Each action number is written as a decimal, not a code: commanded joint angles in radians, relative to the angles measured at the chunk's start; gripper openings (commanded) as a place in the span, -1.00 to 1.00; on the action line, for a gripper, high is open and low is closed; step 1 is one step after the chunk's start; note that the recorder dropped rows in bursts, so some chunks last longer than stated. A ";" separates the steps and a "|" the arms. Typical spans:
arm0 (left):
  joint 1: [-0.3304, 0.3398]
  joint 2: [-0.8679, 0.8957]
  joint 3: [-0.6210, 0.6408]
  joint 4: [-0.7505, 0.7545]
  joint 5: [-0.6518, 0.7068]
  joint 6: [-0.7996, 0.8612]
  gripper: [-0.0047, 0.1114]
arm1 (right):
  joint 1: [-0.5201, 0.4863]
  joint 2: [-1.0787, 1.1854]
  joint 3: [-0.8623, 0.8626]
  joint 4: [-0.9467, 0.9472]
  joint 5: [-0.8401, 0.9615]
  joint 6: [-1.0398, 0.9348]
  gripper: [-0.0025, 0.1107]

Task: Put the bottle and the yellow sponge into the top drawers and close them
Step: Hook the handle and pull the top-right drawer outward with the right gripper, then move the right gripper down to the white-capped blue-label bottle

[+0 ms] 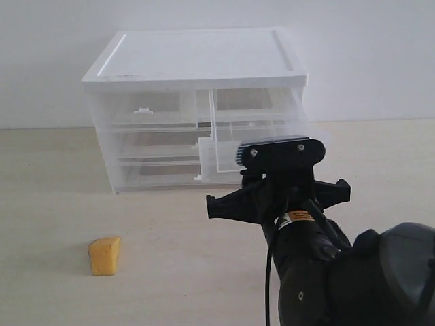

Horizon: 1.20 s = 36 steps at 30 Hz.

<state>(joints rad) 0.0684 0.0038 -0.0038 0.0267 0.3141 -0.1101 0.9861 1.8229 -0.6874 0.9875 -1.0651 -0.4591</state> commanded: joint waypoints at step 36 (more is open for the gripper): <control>0.002 -0.004 0.004 -0.002 -0.007 -0.002 -0.85 | -0.147 -0.565 0.143 -0.043 1.590 -0.652 -0.93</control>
<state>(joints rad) 0.0684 0.0038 -0.0038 0.0267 0.3141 -0.1101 0.8734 1.2662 -0.5185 1.0361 0.3108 -1.1655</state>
